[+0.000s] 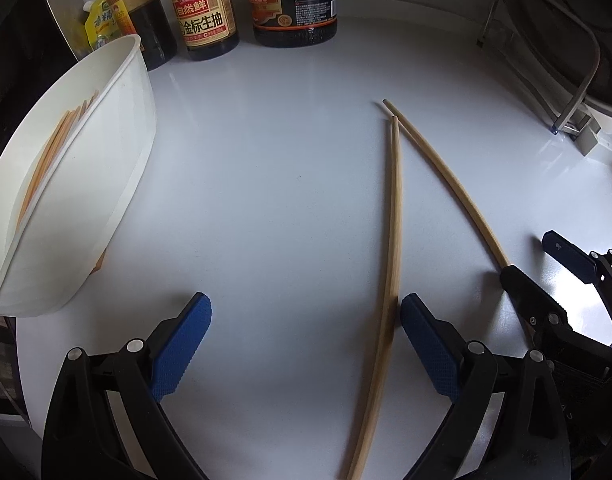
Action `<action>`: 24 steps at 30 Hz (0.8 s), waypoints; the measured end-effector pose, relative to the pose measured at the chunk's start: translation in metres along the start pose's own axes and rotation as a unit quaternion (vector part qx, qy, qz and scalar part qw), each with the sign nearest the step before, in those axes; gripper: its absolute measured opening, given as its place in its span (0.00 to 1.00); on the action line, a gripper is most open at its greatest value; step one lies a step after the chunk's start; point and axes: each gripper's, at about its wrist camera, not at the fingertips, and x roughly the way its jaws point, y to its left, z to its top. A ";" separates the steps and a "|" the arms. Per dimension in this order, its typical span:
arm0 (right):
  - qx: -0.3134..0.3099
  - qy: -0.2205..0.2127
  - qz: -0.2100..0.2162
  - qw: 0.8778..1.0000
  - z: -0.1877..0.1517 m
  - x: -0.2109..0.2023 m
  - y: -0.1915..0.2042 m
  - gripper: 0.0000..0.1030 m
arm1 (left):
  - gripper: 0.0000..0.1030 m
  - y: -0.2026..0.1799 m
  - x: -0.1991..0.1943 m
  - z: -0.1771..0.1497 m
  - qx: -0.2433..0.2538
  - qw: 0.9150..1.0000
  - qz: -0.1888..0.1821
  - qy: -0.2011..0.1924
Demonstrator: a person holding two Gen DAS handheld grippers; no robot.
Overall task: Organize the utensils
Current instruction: 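Close the right tool on one of the chopsticks, then carry the chopstick into the white basin and open the right tool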
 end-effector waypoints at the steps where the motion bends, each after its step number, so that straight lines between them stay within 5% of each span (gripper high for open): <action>1: 0.000 -0.001 0.001 1.000 0.000 0.000 0.000 0.52 | 0.91 0.001 0.000 0.000 0.000 1.000 0.000 -0.001; 8: -0.018 -0.004 0.011 1.000 0.000 -0.001 0.010 0.43 | 0.88 0.002 -0.004 -0.006 0.009 1.000 0.002 -0.015; 11: -0.017 -0.005 0.012 1.000 0.002 0.000 0.012 0.40 | 0.79 0.000 -0.006 -0.005 0.015 1.000 0.001 -0.019; 14: -0.020 -0.006 0.012 1.000 0.003 0.000 0.015 0.31 | 0.61 -0.005 -0.010 -0.005 0.027 0.999 -0.001 -0.025; 20: -0.023 0.002 0.015 1.000 0.006 0.002 0.020 0.07 | 0.09 -0.017 -0.015 -0.007 0.057 0.998 -0.022 -0.027; 24: -0.007 0.008 0.026 1.000 0.009 0.002 0.019 0.06 | 0.07 -0.015 -0.015 -0.007 0.060 0.997 -0.033 -0.020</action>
